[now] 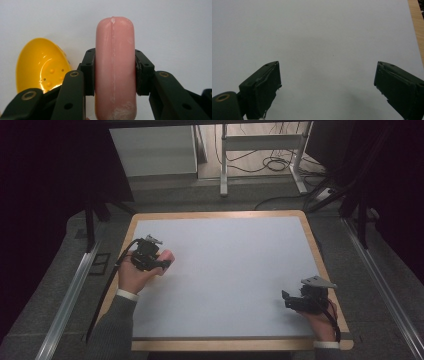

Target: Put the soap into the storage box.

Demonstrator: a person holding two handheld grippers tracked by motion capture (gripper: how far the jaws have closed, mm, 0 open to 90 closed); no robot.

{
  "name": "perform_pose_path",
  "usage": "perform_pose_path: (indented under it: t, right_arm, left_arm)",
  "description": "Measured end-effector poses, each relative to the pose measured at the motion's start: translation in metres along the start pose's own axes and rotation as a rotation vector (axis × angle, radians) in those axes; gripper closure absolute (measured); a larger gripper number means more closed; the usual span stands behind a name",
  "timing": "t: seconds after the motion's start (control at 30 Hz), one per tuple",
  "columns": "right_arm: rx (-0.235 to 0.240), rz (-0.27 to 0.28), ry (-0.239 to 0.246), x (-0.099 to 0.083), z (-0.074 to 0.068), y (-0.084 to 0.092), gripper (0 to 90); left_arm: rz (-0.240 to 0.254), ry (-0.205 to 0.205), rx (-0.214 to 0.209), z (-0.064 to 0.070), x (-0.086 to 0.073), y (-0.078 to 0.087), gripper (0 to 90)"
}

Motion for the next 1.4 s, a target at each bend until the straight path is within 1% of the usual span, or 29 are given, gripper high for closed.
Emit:
perform_pose_path:
  t: [0.6, 0.93, 1.23, 1.4]
  right_arm:
    - [-0.004, -0.005, 0.003, -0.001, 0.0, -0.001, 6.8]
    - [-0.006, -0.002, 0.0, -0.001, 0.001, -0.001, 6.8]
    - [-0.004, -0.004, 0.0, -0.001, 0.001, 0.0, 6.8]
    - [-0.005, -0.002, -0.001, -0.001, 0.001, 0.0, 6.8]
  left_arm:
    - [0.008, 0.035, 0.022, -0.014, 0.002, 0.003, 60.1]
    - [0.007, 0.046, 0.028, -0.021, 0.001, 0.004, 60.1]
    - [-0.007, 0.079, 0.042, -0.036, 0.001, 0.001, 60.1]
    - [-0.008, 0.087, 0.047, -0.039, 0.001, 0.001, 60.1]
Point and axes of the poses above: each handheld gripper's, and its own axes: y roughly backward along the jaws, x roughly out of its top, z roughly to its right, the point moved 5 cm from there along -y, roughly forward along the jaws, and after that the axes turned 4 degrees about y, right-handed, at the moved point
